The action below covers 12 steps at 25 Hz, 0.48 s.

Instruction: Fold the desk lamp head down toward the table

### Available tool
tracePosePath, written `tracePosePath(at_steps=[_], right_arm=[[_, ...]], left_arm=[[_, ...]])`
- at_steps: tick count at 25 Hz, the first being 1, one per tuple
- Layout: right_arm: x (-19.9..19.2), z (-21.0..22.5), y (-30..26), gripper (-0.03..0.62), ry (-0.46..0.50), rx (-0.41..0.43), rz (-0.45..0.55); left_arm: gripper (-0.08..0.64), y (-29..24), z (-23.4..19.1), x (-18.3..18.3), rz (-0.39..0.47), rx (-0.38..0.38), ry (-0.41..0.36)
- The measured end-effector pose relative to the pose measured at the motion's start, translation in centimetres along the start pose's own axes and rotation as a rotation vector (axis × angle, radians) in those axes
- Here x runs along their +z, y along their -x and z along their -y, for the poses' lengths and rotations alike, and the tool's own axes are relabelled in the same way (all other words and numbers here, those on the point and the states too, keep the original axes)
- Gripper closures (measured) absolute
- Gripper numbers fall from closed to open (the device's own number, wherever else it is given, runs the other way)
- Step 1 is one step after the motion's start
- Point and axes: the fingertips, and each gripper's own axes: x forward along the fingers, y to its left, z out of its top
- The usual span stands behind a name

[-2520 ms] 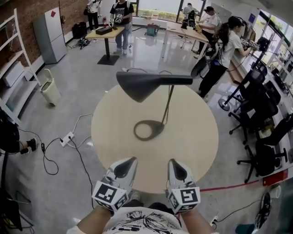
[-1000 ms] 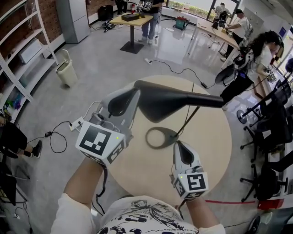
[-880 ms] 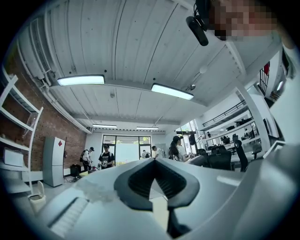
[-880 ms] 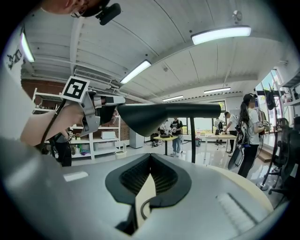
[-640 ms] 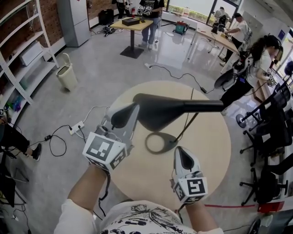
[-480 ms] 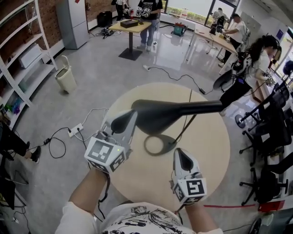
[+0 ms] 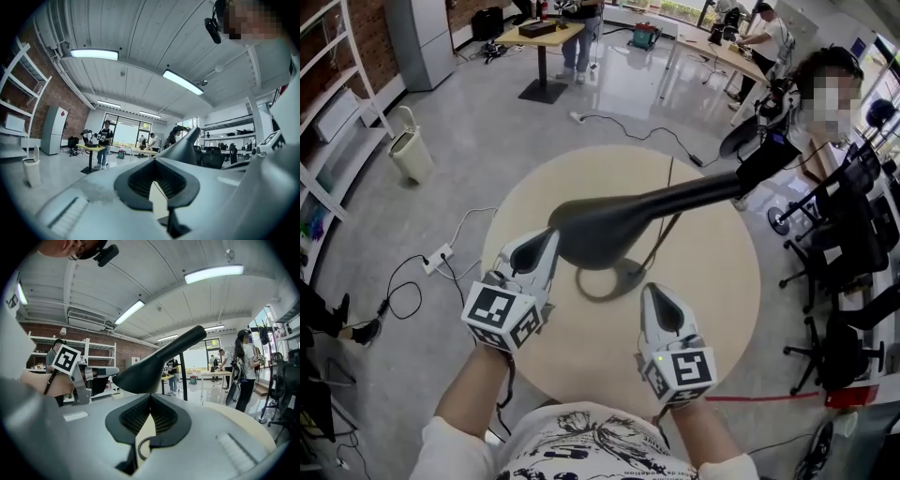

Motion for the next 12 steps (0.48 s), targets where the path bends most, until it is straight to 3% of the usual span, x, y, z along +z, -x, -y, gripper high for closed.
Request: tracePosePath(at_steps=[12], right_arm=[[-1.3,0.4,-0.4,0.583,-0.022,-0.012,-0.021]], left_arm=[[0.554,-1.2,0.9,-4.9,-0.060,-0.014,0.044]])
